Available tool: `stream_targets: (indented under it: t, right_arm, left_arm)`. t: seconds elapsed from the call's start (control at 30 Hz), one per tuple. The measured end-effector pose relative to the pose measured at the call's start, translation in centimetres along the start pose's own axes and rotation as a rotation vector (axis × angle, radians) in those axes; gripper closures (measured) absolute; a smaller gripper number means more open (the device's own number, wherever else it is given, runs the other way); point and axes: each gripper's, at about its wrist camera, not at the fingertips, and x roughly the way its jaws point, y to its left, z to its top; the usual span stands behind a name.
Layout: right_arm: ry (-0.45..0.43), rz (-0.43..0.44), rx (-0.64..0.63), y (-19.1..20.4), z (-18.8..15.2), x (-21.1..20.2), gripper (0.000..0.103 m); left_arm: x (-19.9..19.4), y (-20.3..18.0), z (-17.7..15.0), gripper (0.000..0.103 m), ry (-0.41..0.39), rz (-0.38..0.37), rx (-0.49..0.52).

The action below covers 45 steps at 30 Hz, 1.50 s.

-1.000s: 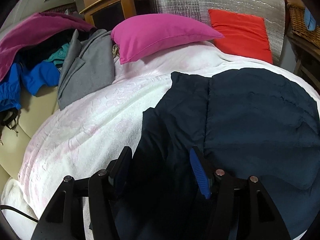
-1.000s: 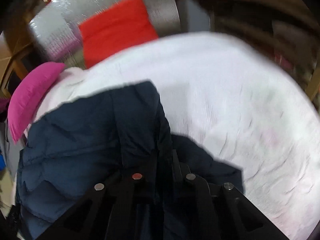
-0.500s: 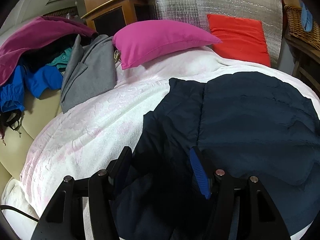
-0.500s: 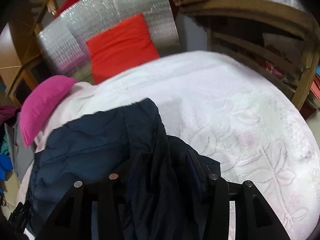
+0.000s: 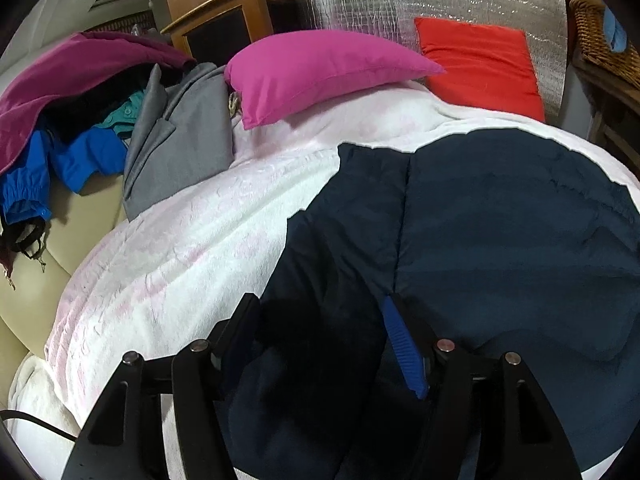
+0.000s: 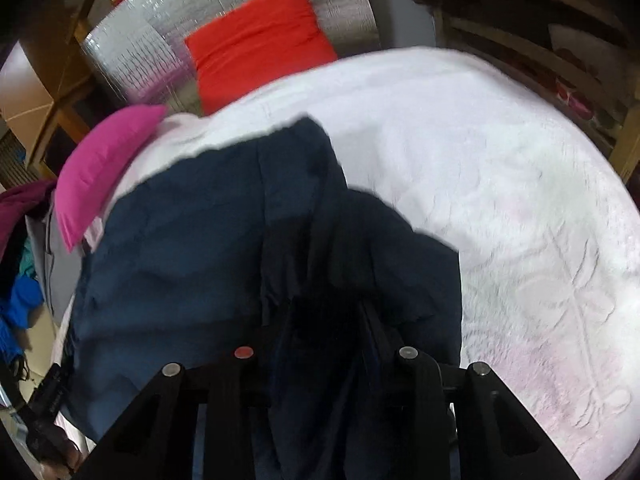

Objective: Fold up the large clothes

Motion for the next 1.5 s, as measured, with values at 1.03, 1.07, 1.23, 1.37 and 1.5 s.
stream_targets:
  t: [1.03,1.07,1.23,1.37,1.5]
  right_arm:
    - [-0.096,0.227,-0.072,13.3,6.5,4.9,0.064]
    - [-0.084,0.259,-0.084,14.3,6.1,5.1,0.064]
    - [0.047,0.231,-0.054,16.2,4.5,10.3,0.063]
    - [0.076,0.246,0.026,15.5,4.3,10.9,0.063]
    - [0.065,0.256,0.013,15.7,4.1,9.3,0.063]
  left_arm:
    - [2.5,2.4,2.2,0.036,0.031,-0.027,-0.182]
    - [2.5,2.4,2.2,0.036,0.032,-0.030,-0.181]
    - [2.3,2.4,2.0,0.036,0.036,-0.044,-0.168]
    - [2.1,2.2,2.0,0.036,0.029,-0.043,-0.151]
    - [1.4,2.4,2.2,0.036,0.007,-0.050,-0.171]
